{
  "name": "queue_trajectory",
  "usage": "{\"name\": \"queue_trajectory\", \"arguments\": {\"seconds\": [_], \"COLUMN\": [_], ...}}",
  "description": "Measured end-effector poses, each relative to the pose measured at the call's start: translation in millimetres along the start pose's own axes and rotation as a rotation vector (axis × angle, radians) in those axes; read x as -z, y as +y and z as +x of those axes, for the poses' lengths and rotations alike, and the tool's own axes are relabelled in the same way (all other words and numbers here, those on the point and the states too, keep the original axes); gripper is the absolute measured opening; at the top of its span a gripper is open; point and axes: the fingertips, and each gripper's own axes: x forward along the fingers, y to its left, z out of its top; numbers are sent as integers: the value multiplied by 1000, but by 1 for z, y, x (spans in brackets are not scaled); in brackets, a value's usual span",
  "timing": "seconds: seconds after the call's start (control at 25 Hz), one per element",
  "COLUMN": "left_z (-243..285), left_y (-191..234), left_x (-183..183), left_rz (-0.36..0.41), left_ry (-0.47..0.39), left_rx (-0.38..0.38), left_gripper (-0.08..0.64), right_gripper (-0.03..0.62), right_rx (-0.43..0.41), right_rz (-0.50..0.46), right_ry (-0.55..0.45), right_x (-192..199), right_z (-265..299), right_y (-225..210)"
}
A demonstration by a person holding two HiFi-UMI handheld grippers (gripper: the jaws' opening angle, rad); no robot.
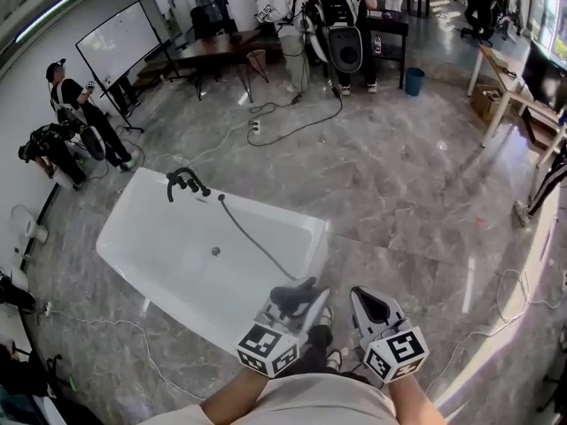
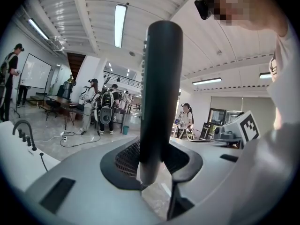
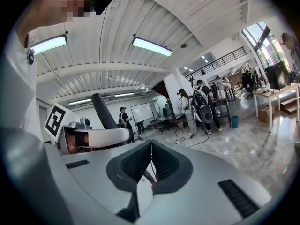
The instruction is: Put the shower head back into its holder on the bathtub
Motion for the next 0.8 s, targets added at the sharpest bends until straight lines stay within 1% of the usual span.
{"name": "queue_trajectory", "arguments": {"seconds": [0.28,0.56,0.8], "left_z": [73,137,176], "left_y": [30,78,114], "left_x": [-22,-46,-69], "left_rz": [9,13,16], "left_ry": [2,13,4], "left_rx": [67,133,137], "left_gripper": [124,124,124], "right_gripper": [15,15,15], "right_rx": [68,121,125], "right_rz": [-4,-2,-4], "right_ry": [-7,-15,-24], "right_x": [-25,-53,-74], "right_z": [40,100,144], "right_y": [-59,-108,-135]}}
